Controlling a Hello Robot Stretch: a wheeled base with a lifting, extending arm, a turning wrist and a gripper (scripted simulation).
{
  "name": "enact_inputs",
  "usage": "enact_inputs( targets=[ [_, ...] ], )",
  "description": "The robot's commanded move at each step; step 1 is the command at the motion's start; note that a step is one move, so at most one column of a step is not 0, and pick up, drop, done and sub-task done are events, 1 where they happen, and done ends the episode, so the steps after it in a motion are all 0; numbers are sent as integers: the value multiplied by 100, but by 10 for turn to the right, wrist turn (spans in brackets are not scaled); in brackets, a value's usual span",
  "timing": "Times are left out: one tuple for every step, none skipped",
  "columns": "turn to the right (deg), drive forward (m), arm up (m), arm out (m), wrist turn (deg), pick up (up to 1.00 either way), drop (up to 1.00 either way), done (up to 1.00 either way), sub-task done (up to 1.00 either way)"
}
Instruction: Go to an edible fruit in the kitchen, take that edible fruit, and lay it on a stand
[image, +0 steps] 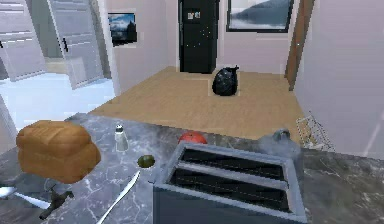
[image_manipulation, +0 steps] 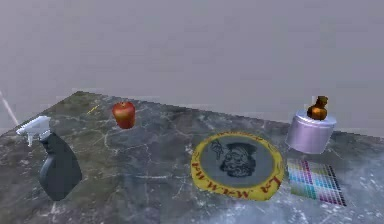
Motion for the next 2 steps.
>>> enact_inputs(
  targets=[
    [-150, 0, 0, 0, 0, 0, 0, 0, 0],
    [0, 0, 50, 0, 0, 0, 0, 0, 0]
  ],
)
